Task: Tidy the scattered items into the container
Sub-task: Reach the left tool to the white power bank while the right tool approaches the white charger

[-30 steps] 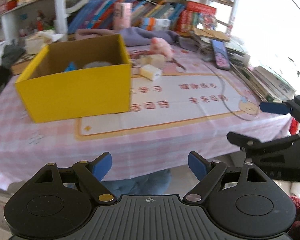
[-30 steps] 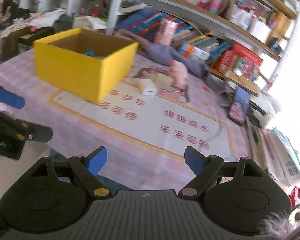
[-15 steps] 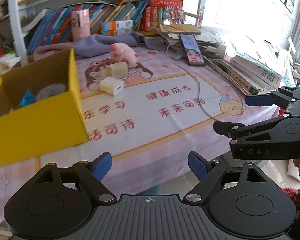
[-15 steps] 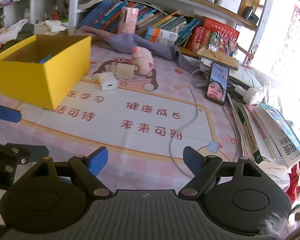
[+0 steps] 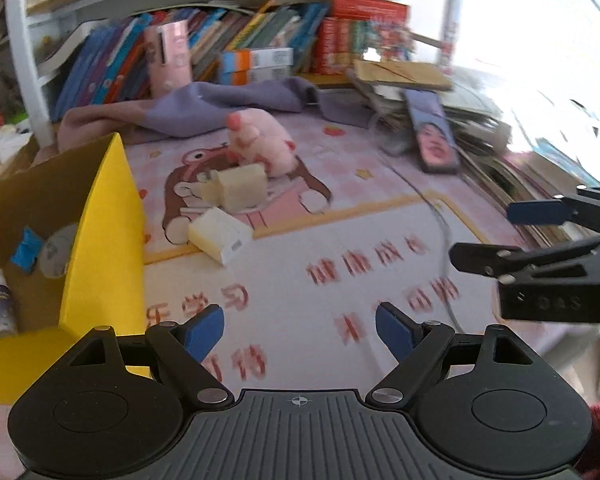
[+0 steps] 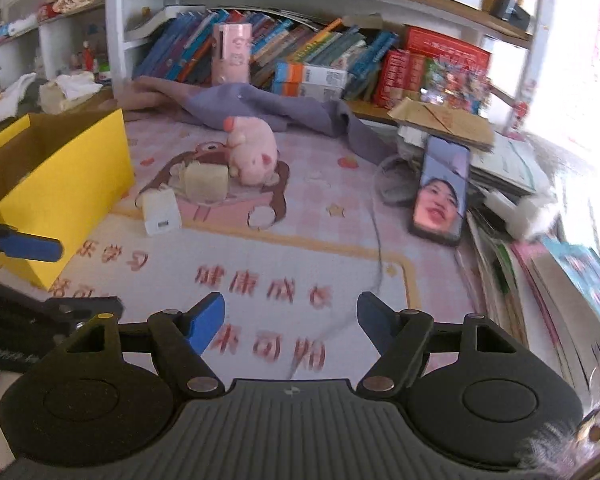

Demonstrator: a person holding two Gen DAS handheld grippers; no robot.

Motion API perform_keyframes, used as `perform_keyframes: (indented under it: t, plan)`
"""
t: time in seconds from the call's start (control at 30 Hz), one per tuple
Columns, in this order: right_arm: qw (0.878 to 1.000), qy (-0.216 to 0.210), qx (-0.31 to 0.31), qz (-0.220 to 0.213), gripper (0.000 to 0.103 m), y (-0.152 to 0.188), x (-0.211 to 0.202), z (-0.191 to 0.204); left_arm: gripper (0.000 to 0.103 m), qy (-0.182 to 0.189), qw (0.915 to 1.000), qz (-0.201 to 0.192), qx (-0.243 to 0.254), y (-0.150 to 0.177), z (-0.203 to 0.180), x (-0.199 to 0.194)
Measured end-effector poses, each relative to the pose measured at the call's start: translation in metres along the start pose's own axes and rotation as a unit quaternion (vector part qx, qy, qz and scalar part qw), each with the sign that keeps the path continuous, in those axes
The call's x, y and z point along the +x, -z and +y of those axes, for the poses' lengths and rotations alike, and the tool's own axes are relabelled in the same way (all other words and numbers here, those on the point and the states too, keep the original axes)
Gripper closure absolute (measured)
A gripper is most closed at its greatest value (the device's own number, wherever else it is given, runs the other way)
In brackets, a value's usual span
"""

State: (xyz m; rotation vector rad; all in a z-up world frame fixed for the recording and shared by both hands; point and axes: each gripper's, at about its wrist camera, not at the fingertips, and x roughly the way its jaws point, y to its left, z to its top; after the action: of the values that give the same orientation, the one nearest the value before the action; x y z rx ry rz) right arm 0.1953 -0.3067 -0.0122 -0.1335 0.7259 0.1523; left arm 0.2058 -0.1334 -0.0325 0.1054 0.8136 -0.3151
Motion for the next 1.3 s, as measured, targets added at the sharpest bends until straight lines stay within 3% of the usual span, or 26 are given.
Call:
perform_keyframes:
  t: [0.43, 0.77, 1.03, 1.3]
  plan:
    - [0.992, -0.128, 0.0, -0.003, 0.032, -0.063, 0.087, -0.029, 0.02, -0.107, 0.9918, -0.007, -0.07, -0.036, 0.004, 0.054]
    - [0.977, -0.2, 0.034, 0.061, 0.034, -0.108, 0.169, -0.017, 0.025, -0.158, 0.9838, -0.005, -0.085, -0.043, 0.011, 0.093]
    - [0.966, -0.233, 0.033, 0.112, 0.033, -0.124, 0.209, 0.014, 0.029, -0.174, 0.9789, 0.002, -0.108, -0.049, 0.023, 0.118]
    - [0.965, -0.22, 0.009, 0.14, 0.036, -0.133, 0.241, 0.04, 0.035, -0.182, 0.9746, 0.012, -0.131, -0.048, 0.033, 0.128]
